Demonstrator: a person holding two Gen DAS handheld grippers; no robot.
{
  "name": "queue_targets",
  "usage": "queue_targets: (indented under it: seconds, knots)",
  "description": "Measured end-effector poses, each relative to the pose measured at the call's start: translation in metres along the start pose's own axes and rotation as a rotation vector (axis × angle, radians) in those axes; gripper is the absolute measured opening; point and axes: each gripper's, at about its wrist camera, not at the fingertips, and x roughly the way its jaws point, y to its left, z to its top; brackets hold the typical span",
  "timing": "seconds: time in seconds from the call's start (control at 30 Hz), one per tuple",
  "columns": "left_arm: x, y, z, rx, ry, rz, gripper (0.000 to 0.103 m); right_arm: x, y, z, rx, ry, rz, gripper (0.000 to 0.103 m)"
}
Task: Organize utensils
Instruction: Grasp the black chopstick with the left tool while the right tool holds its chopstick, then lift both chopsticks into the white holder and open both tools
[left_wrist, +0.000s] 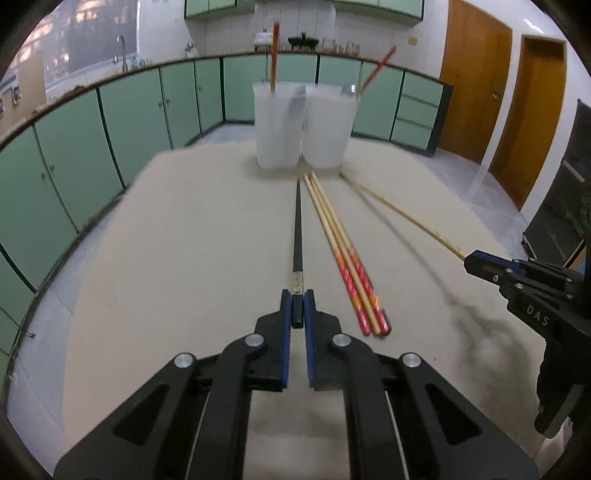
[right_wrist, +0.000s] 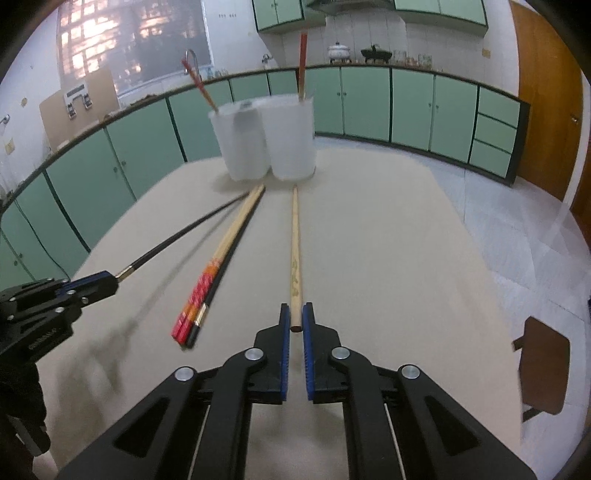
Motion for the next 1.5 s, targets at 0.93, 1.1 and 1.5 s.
queue_targets:
  seconds: [0.93,1.1,1.5]
  knots:
    - [-0.072,-0.005,0.147,0.097,-0.29,-0.127,0.006,-0.08,0.014,0.161,-0.211,-0.208,0.059,0.007]
    - [-0.08,-0.011,0.172,0.126,-0.336,-0.161,0.006,-0.094,0.017,0.195,-0.233,-0.24,0.109,0.007]
    - [-0.094,-0.019,0.275,0.119,-0.555,-0.128,0.006,-0.108,0.02,0.287,-0.225,-0.376,0.118,0.007]
